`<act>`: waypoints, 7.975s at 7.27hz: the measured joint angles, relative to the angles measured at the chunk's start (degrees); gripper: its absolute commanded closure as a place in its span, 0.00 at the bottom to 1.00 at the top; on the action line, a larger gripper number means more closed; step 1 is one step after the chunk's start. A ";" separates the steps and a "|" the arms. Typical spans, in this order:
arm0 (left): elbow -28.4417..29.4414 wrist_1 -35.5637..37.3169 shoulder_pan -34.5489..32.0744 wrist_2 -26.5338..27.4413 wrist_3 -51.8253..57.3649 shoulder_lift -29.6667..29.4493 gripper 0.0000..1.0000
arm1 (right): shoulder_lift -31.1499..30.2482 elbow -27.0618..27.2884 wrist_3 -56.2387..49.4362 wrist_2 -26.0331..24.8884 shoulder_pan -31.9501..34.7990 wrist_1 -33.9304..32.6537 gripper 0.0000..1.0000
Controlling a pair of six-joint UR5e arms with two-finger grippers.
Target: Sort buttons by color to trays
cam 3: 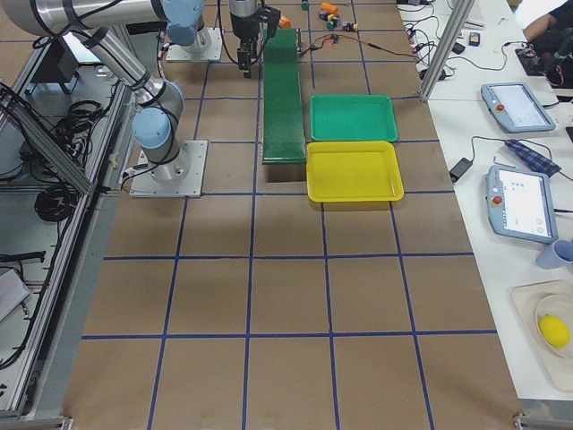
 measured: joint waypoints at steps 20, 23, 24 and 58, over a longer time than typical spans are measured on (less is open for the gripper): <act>-44.05 47.74 34.75 -0.03 72.27 -8.88 0.00 | 4.54 2.45 0.81 0.60 -0.26 -5.96 0.00; -44.18 51.54 34.75 0.56 73.68 -11.72 1.00 | 4.46 2.57 0.67 0.53 -0.27 -5.71 0.00; -44.18 51.79 34.74 1.03 75.19 -11.64 1.00 | 4.47 2.63 0.63 0.47 -0.27 -5.64 0.00; -18.14 41.08 17.61 -0.53 16.32 -21.72 1.00 | 3.71 4.48 0.07 0.30 -0.26 -6.26 0.00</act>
